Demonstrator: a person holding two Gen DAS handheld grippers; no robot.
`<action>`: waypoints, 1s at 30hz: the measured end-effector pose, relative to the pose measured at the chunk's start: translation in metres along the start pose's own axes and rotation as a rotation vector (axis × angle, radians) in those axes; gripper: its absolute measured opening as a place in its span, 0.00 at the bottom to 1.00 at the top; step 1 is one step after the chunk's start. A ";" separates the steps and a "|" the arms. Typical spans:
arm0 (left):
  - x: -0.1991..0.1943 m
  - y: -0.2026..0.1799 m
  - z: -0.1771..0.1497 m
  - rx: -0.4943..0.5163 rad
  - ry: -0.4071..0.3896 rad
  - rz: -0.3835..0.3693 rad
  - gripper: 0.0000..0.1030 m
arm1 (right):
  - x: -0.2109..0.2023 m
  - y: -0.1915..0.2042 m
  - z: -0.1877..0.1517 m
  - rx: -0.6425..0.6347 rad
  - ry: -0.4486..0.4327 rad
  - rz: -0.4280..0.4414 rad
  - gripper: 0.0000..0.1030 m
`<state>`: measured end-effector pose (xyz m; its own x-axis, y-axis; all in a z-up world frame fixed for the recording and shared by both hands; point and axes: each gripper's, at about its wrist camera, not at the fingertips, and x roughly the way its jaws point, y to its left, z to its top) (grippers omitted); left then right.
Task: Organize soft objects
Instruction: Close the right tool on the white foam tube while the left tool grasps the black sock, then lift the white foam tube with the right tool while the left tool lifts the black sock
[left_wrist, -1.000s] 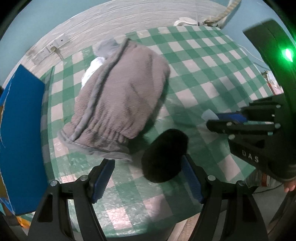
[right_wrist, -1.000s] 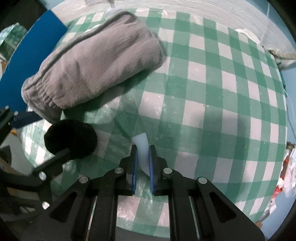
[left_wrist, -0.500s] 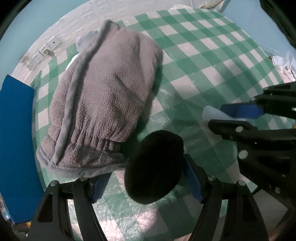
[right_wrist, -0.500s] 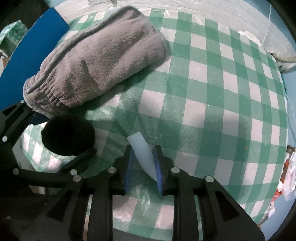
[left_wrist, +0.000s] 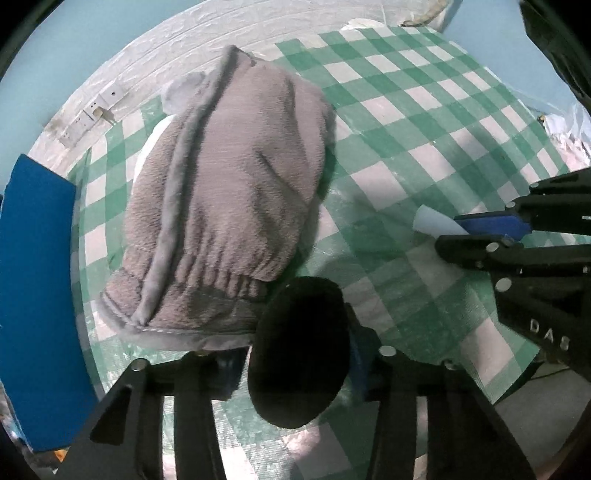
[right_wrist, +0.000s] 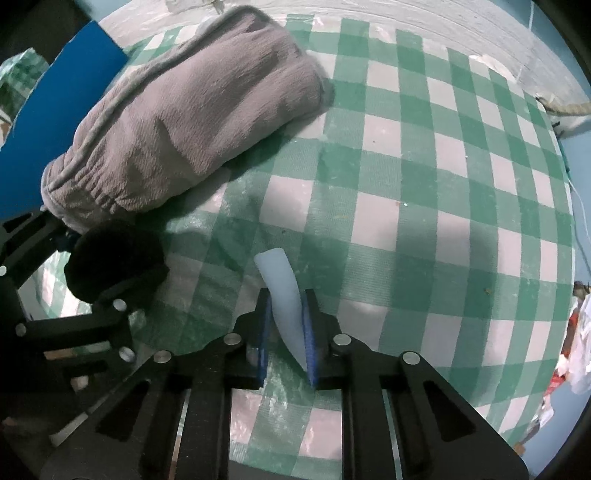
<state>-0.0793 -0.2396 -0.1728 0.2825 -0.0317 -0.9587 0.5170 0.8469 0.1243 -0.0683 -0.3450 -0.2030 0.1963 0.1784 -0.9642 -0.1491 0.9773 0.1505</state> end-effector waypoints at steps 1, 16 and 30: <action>-0.001 0.004 0.001 -0.008 -0.001 -0.007 0.41 | -0.002 -0.001 0.002 0.007 -0.003 0.001 0.14; -0.032 0.034 -0.002 -0.075 -0.041 -0.106 0.40 | -0.034 0.001 -0.006 0.046 -0.075 0.035 0.13; -0.039 0.071 -0.017 -0.141 -0.058 -0.149 0.40 | -0.045 0.028 0.007 0.068 -0.107 0.089 0.13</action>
<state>-0.0680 -0.1692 -0.1306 0.2597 -0.1896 -0.9469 0.4396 0.8963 -0.0589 -0.0748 -0.3252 -0.1538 0.2880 0.2722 -0.9181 -0.1049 0.9619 0.2523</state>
